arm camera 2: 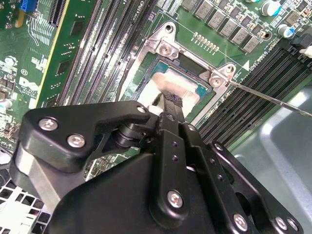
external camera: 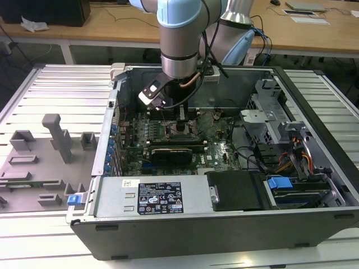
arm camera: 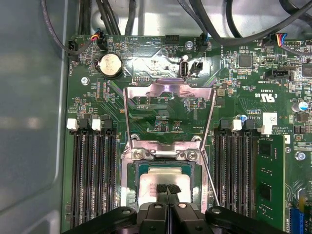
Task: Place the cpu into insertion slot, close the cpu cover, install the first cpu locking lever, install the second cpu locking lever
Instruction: 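Place the cpu into insertion slot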
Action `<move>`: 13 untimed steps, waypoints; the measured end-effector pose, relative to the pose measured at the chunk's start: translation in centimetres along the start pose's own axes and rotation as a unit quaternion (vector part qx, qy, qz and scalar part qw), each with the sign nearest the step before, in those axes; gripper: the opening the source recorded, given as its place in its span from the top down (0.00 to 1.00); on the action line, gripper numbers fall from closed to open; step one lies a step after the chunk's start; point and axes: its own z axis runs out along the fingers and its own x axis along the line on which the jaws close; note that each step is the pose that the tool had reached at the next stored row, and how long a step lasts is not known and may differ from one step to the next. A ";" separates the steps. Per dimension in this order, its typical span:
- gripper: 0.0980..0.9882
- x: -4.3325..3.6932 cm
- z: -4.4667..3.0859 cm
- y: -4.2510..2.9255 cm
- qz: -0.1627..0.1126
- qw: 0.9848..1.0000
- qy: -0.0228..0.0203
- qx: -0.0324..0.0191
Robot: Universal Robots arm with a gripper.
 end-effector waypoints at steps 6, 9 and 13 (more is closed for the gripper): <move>0.99 -0.01 0.26 0.01 0.000 1.000 0.000 0.000; 0.99 -0.01 0.36 0.05 -0.001 1.000 0.000 0.000; 0.99 -0.01 0.43 0.06 -0.001 1.000 0.000 0.000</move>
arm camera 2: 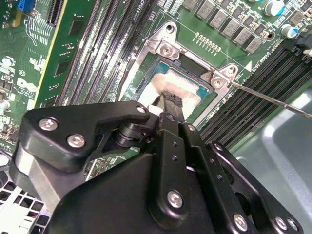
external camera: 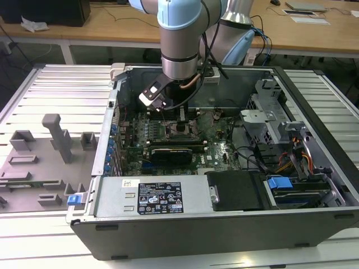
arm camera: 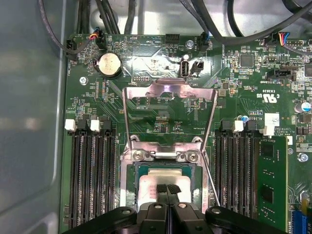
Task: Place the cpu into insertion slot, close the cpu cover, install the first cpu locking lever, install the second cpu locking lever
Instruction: 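Place the cpu into insertion slot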
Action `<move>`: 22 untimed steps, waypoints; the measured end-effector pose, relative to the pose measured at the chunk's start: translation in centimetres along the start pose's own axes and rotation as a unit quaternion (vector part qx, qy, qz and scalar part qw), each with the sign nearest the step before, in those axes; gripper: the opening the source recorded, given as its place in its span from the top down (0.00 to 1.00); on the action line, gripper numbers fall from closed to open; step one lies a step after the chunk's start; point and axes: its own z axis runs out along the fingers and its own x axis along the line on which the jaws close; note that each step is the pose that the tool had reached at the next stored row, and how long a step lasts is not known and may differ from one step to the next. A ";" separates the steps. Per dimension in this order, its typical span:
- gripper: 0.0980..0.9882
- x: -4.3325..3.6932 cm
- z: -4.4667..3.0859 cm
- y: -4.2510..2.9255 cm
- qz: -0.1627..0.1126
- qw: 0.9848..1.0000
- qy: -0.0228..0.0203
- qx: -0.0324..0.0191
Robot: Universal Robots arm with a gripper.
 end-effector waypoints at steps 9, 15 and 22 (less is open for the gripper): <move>0.99 0.01 -1.72 0.14 0.000 1.000 0.000 0.000; 0.99 0.03 -3.98 0.33 0.000 1.000 -0.001 0.000; 0.99 0.04 -6.23 0.51 0.002 1.000 -0.004 -0.001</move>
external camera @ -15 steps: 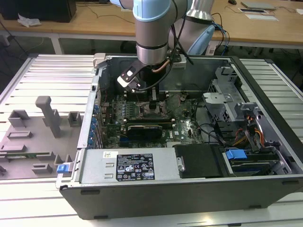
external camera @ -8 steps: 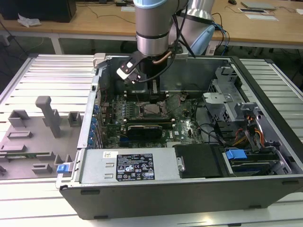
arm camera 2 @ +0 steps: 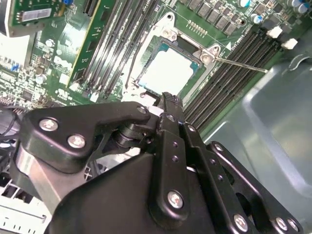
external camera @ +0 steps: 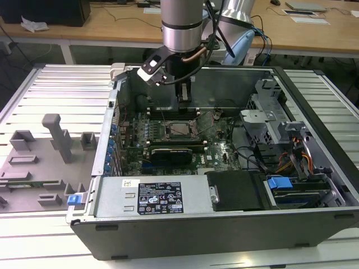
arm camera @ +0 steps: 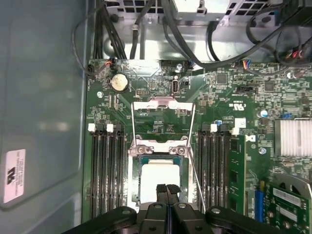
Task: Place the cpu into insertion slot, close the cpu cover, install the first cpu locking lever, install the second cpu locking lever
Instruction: 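Place the cpu into insertion slot, then close the cpu cover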
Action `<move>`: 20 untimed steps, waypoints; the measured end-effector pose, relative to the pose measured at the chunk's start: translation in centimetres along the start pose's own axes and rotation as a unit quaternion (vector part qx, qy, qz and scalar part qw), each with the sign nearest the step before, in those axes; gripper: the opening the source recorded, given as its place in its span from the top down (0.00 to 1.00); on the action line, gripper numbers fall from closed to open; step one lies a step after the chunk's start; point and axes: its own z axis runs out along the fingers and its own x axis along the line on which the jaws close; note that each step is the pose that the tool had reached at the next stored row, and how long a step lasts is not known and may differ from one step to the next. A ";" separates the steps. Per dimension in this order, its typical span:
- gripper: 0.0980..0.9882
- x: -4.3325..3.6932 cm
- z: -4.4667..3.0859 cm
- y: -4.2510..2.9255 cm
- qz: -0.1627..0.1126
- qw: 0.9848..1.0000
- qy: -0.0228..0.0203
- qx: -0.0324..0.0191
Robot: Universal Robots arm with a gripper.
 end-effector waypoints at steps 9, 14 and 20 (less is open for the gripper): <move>0.99 0.00 -0.04 0.00 0.000 1.000 0.000 0.000; 0.99 0.00 -0.04 0.00 0.000 1.000 0.000 0.000; 0.99 -0.01 0.02 0.78 0.000 1.000 0.000 0.002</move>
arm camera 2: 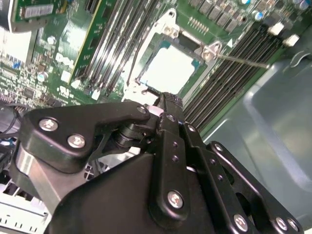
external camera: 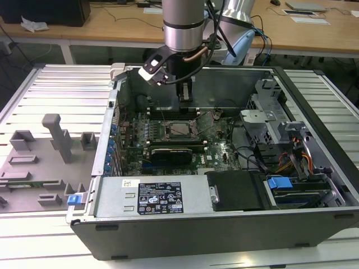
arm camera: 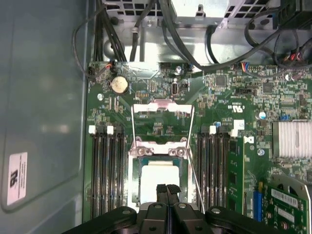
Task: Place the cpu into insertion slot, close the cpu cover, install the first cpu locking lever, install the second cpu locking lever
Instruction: 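Close the cpu cover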
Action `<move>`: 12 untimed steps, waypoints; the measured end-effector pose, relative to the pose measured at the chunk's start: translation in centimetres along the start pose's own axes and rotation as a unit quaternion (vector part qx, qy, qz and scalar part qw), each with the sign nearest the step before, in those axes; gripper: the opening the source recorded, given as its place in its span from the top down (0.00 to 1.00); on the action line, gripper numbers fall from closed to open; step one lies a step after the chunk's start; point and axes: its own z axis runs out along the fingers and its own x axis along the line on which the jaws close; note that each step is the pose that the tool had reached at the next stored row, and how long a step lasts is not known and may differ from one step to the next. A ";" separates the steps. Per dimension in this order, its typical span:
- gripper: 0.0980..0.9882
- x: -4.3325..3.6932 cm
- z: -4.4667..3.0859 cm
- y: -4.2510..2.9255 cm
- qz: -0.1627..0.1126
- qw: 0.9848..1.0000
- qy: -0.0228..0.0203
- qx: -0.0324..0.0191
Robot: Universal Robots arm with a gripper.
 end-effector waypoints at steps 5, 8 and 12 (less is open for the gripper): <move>0.99 -0.02 0.13 1.59 0.000 1.000 0.000 0.004; 0.99 -0.06 0.27 3.47 0.000 1.000 0.000 0.008; 0.99 -0.09 0.44 5.56 0.001 1.000 0.000 0.010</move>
